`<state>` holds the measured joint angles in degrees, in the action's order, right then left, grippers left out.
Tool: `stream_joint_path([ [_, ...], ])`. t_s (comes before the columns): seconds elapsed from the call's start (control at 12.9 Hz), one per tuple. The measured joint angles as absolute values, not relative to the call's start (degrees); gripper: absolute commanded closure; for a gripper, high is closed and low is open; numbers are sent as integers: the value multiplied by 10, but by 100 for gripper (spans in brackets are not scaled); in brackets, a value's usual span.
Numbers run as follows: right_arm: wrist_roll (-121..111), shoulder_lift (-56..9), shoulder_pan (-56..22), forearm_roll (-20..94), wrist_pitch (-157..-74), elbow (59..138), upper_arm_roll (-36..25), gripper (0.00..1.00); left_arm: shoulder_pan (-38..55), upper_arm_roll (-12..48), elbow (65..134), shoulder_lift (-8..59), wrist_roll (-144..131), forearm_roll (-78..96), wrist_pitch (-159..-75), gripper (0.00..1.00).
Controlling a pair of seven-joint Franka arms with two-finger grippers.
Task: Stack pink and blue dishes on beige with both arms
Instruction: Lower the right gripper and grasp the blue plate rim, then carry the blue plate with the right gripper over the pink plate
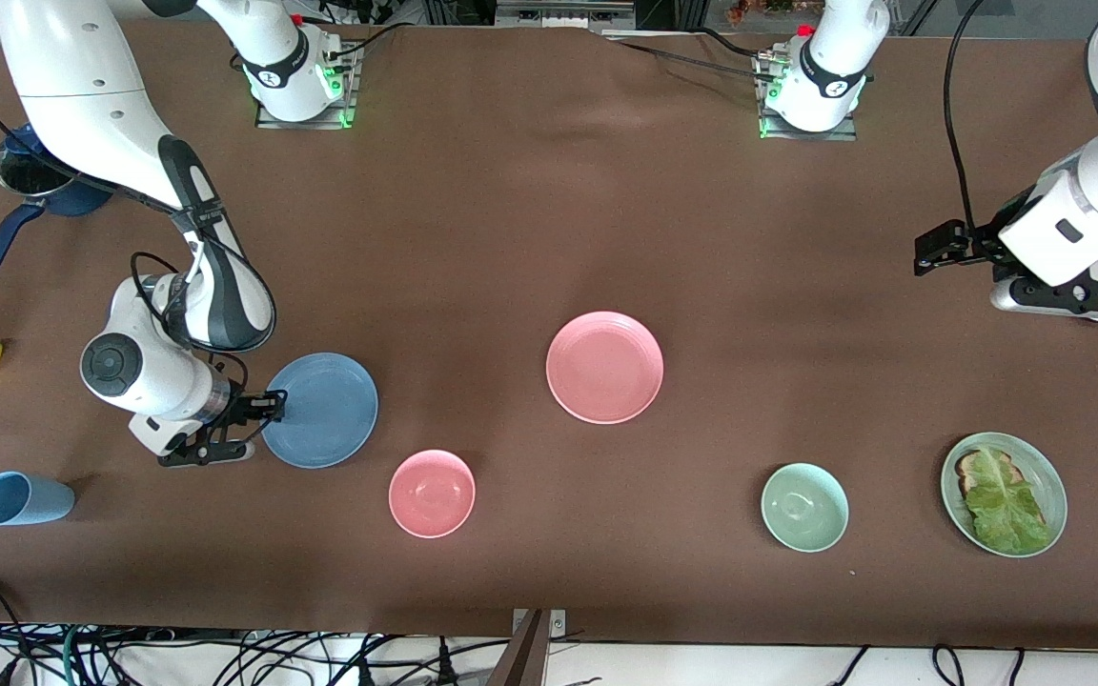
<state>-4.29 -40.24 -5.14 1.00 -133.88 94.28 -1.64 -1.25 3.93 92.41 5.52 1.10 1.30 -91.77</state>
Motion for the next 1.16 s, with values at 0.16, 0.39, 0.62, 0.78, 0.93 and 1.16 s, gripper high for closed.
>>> stream_joint_path([
  [0.16,-44,-402,-51,10,-1339,945,-16,83,-12,36,930,55,16,14,-924,0],
  [0.39,-45,-403,-51,10,-1339,947,-16,100,-11,37,932,55,16,14,-925,0],
  [0.62,-46,-400,-51,14,-1338,947,-16,100,-11,37,933,55,16,14,-925,0],
  [0.78,-48,-396,-51,21,-1335,946,-16,100,-11,38,933,56,16,14,-925,0],
  [0.93,-48,-376,-51,26,-1313,941,-16,100,-11,40,933,56,16,14,-925,0],
  [1.16,-48,-320,-54,37,-1263,937,-6,100,-11,41,933,56,16,14,-925,0],
])
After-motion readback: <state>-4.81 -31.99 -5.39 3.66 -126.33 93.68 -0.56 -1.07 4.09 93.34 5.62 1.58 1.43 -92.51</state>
